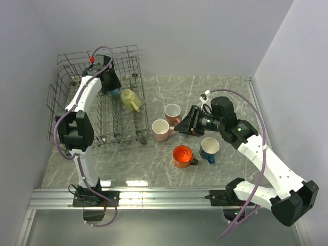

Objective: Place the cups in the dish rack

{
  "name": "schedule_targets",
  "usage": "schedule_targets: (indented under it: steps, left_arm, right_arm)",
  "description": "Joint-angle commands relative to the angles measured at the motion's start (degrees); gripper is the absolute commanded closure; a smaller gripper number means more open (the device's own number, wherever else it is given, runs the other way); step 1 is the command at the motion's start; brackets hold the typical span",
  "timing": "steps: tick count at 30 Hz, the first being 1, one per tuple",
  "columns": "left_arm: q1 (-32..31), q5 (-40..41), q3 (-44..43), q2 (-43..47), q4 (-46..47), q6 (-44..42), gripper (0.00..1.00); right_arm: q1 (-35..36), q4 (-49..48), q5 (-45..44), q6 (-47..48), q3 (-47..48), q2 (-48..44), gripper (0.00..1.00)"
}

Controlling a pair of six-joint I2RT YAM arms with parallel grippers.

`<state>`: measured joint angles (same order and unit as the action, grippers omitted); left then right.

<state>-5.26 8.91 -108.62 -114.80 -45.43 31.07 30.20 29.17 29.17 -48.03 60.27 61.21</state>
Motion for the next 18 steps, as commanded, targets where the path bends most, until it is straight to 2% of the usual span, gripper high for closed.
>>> schedule_targets:
  steps: [1, 9, 13, 18]
  left_arm:
    - [-0.02, -0.38, -2.13, 6.07, -0.71, -0.05, 0.3]
    - [-0.54, 0.23, 1.65, 18.8, -2.29, 6.28, 0.23]
    - [-1.68, -1.34, 7.87, 25.14, -1.86, 8.21, 0.18]
    - [-7.57, 0.58, 14.48, 32.78, -2.99, 10.41, 0.18]
  right_arm:
    - [-0.49, 1.23, -2.62, 1.53, -0.59, -0.66, 0.53]
    - [-0.31, 7.3, -9.21, 8.12, 4.94, 7.94, 0.54]
    - [0.65, 8.18, -10.71, 9.8, 8.01, 13.05, 0.53]
    - [3.2, 11.61, -14.3, 11.55, 14.95, 21.65, 0.45]
